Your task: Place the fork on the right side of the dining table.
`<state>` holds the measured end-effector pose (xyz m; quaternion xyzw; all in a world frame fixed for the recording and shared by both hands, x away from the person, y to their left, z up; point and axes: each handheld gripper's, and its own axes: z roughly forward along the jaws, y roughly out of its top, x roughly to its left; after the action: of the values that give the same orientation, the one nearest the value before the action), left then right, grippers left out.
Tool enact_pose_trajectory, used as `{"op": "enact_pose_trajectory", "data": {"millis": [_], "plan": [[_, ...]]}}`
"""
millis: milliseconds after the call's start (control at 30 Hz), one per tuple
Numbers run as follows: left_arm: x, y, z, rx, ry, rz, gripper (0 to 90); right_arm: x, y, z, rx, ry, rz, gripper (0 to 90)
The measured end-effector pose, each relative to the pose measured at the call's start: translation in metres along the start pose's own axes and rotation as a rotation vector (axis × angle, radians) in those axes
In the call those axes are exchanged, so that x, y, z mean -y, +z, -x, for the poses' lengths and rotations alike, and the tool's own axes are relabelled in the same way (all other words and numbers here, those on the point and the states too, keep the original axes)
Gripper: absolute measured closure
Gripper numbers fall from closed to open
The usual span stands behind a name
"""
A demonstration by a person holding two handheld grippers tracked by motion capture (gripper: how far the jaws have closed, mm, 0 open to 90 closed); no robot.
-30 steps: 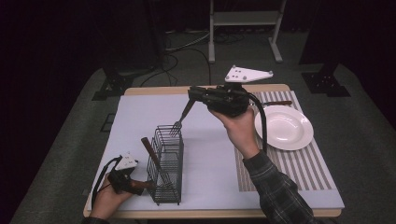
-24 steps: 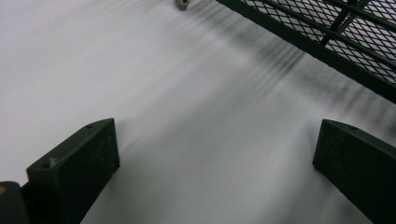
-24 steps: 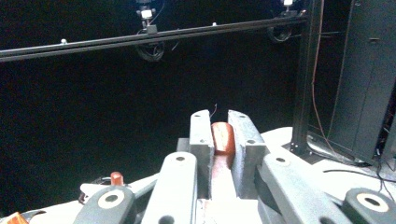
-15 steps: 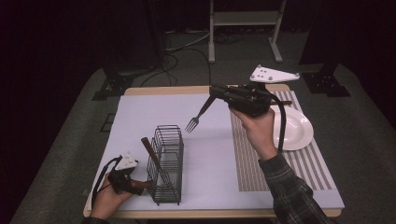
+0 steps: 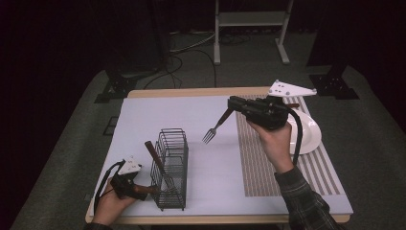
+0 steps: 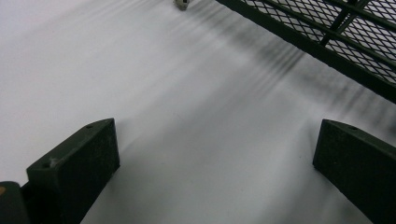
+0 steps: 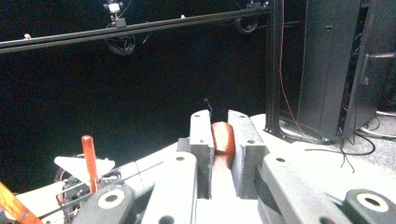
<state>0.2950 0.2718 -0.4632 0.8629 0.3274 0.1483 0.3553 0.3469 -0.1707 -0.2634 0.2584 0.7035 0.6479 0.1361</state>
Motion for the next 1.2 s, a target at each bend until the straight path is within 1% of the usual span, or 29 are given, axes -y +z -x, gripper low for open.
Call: {"op": "enact_pose_trajectory", "data": {"millis": [267, 367, 500, 667, 967, 1200], "plan": [[0.0, 0.0, 0.0, 0.0, 0.001, 0.0, 0.0, 0.018, -0.008, 0.005, 0.029, 0.021, -0.012, 80.3], [0.0, 0.0, 0.0, -0.001, 0.001, 0.0, 0.0, 0.02, -0.011, 0.008, 0.042, 0.037, -0.017, 80.3], [0.0, 0.0, 0.0, 0.0, 0.001, 0.0, 0.0, 0.023, -0.015, 0.009, 0.06, 0.032, -0.022, 80.3], [0.0, 0.0, 0.0, -0.001, 0.001, 0.001, 0.0, 0.03, -0.021, 0.012, 0.085, 0.04, -0.045, 80.3], [0.0, 0.0, 0.0, 0.0, 0.002, -0.001, 0.0, 0.044, -0.037, 0.018, 0.131, 0.067, -0.07, 80.3], [0.0, 0.0, 0.0, -0.001, 0.002, 0.0, 0.0, 0.049, -0.054, 0.021, 0.167, 0.092, -0.064, 80.3]]}}
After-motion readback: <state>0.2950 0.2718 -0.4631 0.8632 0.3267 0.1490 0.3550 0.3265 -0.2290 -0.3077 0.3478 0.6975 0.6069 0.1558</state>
